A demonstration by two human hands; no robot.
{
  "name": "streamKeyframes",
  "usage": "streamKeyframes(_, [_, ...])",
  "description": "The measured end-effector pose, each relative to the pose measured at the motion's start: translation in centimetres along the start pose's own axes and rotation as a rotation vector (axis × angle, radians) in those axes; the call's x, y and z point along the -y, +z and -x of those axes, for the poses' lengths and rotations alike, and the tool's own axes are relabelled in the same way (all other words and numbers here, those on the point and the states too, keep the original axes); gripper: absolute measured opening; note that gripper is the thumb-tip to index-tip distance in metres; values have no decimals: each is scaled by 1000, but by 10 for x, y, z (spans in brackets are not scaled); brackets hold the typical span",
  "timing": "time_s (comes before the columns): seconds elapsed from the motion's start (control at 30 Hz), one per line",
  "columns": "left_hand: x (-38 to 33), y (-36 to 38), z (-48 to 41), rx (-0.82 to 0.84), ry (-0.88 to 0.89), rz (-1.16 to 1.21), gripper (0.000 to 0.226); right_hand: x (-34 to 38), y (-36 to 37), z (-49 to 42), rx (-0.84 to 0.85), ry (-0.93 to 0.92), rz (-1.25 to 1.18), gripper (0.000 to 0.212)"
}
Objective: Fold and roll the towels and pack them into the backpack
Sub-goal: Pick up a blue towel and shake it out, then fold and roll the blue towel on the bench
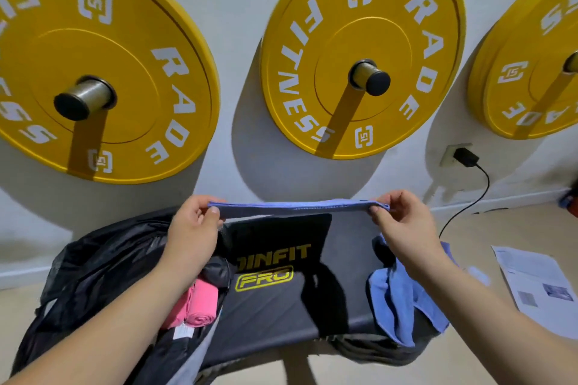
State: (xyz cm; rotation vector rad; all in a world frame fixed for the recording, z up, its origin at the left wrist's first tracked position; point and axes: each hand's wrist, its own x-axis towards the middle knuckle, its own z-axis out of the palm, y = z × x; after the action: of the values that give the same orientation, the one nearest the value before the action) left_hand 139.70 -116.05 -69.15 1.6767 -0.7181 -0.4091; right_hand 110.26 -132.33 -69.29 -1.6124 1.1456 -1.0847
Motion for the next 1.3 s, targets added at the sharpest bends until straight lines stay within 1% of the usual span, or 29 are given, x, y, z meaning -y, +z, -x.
streamKeyframes(0.07, [32, 3, 10, 89, -76, -58, 22, -28, -3, 6, 95, 78, 92, 16])
streamKeyframes(0.2, [83, -3, 31, 279, -248, -210, 28, -69, -12, 25, 409, 212, 416, 15])
streamKeyframes(0.3, [98, -10, 46, 431, -309, -278, 23, -79, -16, 39, 584, 253, 593, 12])
streamKeyframes(0.37, [101, -14, 54, 543, -335, -324, 19, -82, -19, 46, 663, 290, 614, 7])
streamKeyframes(0.43, [102, -19, 59, 610, -381, -335, 16, -82, -24, 51, 703, 338, 623, 4])
streamKeyframes(0.57, [102, -25, 65, 646, -438, -439, 15, -76, -35, 60, 772, 470, 585, 16])
streamKeyframes(0.63, [100, -24, 69, 652, -446, -491, 14, -73, -37, 60, 778, 477, 599, 18])
streamKeyframes(0.7, [96, -19, 68, 618, -416, -525, 15, -70, -37, 59, 735, 454, 586, 19])
streamKeyframes(0.83, [87, -3, 55, 447, -318, -500, 15, -65, -29, 45, 619, 392, 586, 23])
streamKeyframes(0.87, [87, 0, 49, 395, -268, -516, 15, -64, -25, 38, 593, 378, 590, 23])
streamKeyframes(0.93, [90, 6, 36, 324, -102, -639, 17, -65, -16, 20, 556, 361, 599, 21])
streamKeyframes(0.97, [91, 9, 30, 311, -31, -721, 16, -68, -11, 9, 549, 358, 609, 22])
streamKeyframes(1.03, [92, 19, 21, 288, 51, -874, 13, -78, 0, -9, 544, 365, 644, 24])
streamKeyframes(1.1, [96, 30, 12, 283, 73, -986, 14, -91, 13, -22, 528, 378, 667, 24])
streamKeyframes(1.17, [100, 39, 2, 306, 50, -1053, 18, -106, 27, -34, 503, 359, 696, 25])
streamKeyframes(1.3, [99, 58, -13, 430, 4, -1345, 19, -123, 48, -51, 479, 294, 708, 26])
